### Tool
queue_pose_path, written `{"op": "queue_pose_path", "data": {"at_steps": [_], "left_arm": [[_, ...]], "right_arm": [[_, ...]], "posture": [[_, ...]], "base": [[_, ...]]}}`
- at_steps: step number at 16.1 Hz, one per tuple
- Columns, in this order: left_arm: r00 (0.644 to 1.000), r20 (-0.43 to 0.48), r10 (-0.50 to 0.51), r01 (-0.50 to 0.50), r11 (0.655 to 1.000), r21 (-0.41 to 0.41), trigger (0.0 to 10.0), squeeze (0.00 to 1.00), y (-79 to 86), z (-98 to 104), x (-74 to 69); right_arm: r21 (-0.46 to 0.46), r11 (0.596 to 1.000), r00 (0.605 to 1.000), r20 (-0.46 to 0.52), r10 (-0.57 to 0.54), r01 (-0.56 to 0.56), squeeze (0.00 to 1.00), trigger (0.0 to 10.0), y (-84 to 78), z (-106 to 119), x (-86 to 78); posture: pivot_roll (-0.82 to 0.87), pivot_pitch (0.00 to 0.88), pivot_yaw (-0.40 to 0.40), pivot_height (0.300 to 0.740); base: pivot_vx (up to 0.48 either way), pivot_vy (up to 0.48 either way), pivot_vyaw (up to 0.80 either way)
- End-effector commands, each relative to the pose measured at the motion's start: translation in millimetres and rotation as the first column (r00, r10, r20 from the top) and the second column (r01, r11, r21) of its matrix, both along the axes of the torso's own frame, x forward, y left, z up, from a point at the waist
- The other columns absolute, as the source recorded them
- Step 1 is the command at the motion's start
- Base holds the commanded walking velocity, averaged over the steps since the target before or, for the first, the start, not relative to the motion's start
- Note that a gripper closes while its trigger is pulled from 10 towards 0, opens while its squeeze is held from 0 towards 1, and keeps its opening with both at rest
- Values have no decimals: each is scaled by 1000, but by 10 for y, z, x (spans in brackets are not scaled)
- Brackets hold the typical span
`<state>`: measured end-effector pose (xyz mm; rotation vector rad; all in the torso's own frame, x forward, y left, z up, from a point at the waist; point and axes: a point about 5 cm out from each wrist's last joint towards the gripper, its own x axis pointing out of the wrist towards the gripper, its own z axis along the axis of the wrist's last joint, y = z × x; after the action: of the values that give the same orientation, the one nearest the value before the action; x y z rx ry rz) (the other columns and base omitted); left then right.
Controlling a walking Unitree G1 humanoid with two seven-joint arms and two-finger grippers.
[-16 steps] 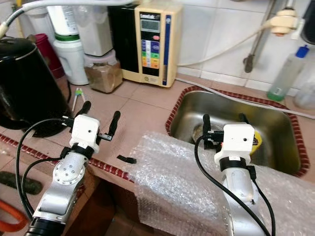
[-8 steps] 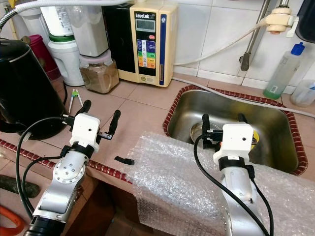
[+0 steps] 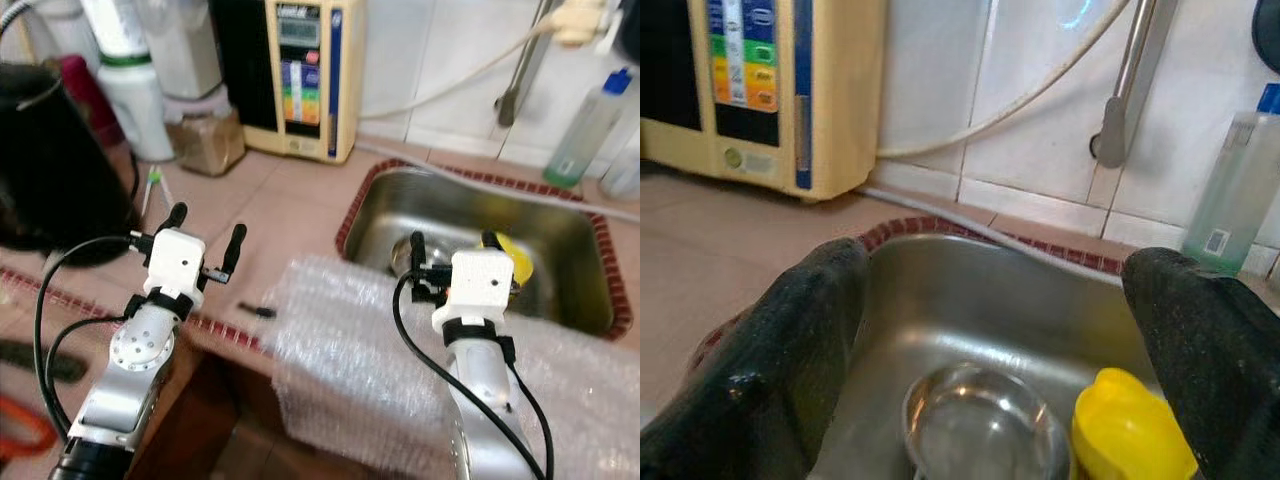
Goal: Kitchen organization
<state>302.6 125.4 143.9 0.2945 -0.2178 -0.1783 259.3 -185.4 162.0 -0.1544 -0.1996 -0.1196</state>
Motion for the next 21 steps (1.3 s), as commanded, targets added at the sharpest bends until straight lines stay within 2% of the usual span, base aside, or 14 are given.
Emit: {"op": "queue_pose_path", "data": {"at_steps": [1, 21], "left_arm": [[1000, 2, 1, -1, 1000, 15, 10000, 0, 4, 19, 4], [999, -26, -21, 22, 999, 26, 10000, 0, -50, -41, -17]], "right_arm": [[-2, 1000, 1000, -4, -6, 6, 1000, 10000, -11, -3, 5], [-3, 1000, 1000, -21, -3, 3, 1000, 10000, -5, -37, 23]], "posture": [[57, 0, 27, 740], [53, 0, 19, 740]], "base": [[-326, 0, 0], [-329, 0, 0]]}}
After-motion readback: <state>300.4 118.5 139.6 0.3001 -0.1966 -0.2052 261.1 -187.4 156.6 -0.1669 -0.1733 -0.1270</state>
